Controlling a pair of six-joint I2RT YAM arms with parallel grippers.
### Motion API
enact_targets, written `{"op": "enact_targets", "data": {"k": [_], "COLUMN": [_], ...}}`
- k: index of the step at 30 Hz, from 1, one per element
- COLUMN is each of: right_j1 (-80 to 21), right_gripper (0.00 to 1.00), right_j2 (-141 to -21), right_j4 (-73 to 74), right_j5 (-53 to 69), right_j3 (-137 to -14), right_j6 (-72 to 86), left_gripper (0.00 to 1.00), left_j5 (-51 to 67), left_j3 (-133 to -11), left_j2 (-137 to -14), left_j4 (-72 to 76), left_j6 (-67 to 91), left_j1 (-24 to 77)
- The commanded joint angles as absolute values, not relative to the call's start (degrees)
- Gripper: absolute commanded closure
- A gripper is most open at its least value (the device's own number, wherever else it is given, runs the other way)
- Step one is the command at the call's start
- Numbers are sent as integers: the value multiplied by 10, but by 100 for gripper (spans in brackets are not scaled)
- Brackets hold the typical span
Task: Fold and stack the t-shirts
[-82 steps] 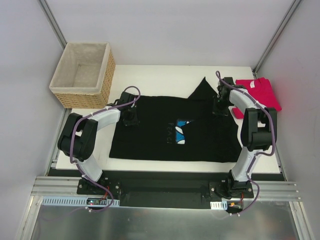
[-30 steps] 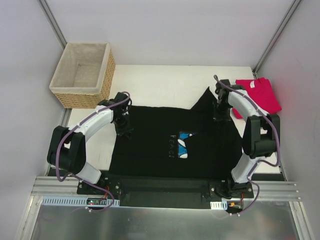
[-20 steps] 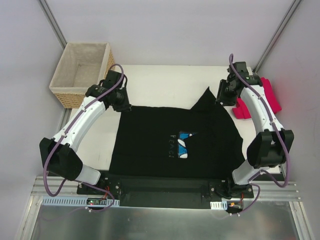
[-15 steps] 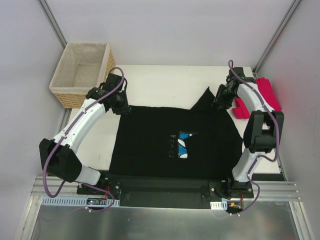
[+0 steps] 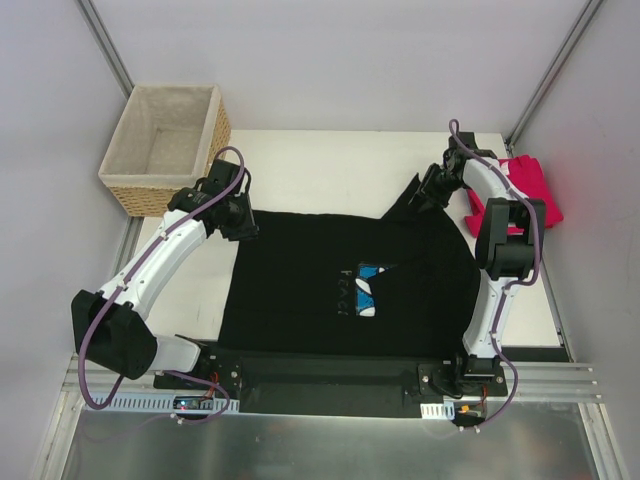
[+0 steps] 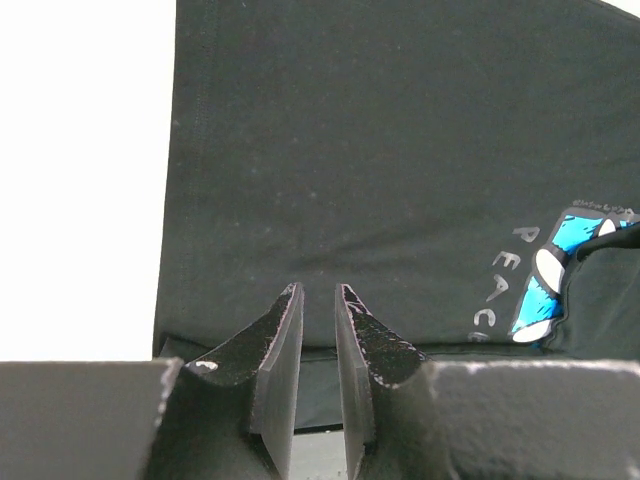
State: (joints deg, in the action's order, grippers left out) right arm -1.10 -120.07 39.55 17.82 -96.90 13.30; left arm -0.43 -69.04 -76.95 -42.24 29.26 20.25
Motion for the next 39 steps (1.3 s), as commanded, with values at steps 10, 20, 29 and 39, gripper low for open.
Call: {"op": "enact_targets", "data": {"k": [10,20,29,39], "right_j1": [-26,-33,-38,-40], "right_gripper": [60,60,62,76], "right_j2": [-1185,-1223,-1244,-1250], "right_j4": [453,469,464,459], "right_j5": [103,95,98,100], "right_j3": [-993,-1002,-1007,-1014], "right_j6": [102,101,104,103], "left_gripper": [80,80,80,80], "left_j5": [26,28,26,26], "left_j3": [-693,-693,-687,-683], "left_j2": [-764,-752,-750,-755], "left_j4": [-416,-416,-417,-416], "left_j6": [309,309,308,306], "left_j1": [204,204,204,203]}}
